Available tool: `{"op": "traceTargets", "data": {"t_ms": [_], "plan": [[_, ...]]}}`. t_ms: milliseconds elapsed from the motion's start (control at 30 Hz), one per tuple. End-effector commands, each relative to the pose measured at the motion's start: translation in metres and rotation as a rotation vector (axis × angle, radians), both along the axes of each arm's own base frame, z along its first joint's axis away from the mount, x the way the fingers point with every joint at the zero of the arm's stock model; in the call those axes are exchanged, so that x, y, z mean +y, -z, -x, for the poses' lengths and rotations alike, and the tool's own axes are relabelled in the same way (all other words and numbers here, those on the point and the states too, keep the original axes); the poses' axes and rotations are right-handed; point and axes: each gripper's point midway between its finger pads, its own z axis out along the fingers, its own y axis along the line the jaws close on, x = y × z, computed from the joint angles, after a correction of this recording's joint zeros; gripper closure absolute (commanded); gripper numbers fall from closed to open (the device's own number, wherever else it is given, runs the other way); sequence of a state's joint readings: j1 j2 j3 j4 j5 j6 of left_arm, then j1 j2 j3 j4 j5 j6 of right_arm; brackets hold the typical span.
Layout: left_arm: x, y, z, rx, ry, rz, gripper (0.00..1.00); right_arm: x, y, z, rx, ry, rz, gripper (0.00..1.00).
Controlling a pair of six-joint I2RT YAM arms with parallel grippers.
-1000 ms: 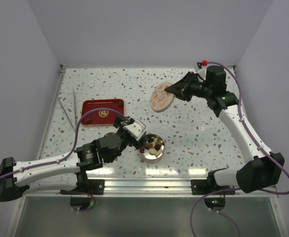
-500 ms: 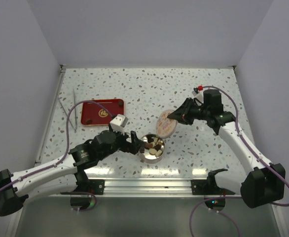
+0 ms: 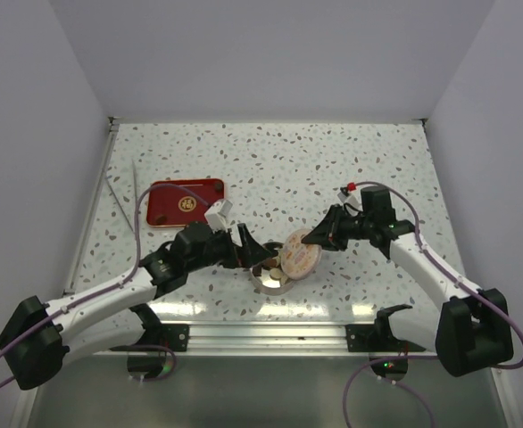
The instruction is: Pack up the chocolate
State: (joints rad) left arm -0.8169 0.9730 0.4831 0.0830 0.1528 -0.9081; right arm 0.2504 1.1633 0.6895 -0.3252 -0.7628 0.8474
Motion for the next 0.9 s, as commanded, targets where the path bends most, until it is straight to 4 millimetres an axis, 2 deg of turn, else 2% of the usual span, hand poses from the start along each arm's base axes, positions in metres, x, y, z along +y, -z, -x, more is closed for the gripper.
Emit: {"op": "traceTargets", "data": {"t_ms": [0, 67, 100, 167, 267, 333, 767, 867], "plan": [[0.004, -0.028, -0.012, -0.013, -0.074, 0.025, 0.0, -0.001, 0.008, 0.0, -0.063, -0.017, -0.006, 1.0], [0.009, -0.031, -0.014, -0.018, -0.11, 0.037, 0.0, -0.003, 0.015, 0.004, -0.051, -0.018, 0.011, 0.99], [0.018, -0.025, -0.012, 0.001, -0.139, 0.011, 0.0, -0.004, 0.02, 0.006, -0.05, -0.024, 0.021, 0.99], [0.023, -0.02, -0.012, 0.02, -0.164, 0.004, 0.0, -0.008, 0.029, 0.009, -0.035, -0.022, 0.049, 0.97], [0.028, -0.002, -0.006, 0.081, -0.18, -0.024, 0.0, -0.013, 0.044, 0.013, -0.025, -0.031, 0.093, 0.94], [0.025, 0.005, -0.002, 0.111, -0.169, -0.009, 0.0, -0.014, 0.052, 0.014, -0.019, -0.035, 0.104, 0.92], [-0.012, 0.0, 0.004, 0.082, 0.023, 0.07, 0.0, -0.017, 0.076, 0.007, -0.036, -0.026, 0.137, 0.85], [-0.015, 0.006, 0.003, 0.103, 0.03, 0.054, 0.0, -0.018, 0.083, 0.006, -0.037, -0.03, 0.152, 0.81]]}}
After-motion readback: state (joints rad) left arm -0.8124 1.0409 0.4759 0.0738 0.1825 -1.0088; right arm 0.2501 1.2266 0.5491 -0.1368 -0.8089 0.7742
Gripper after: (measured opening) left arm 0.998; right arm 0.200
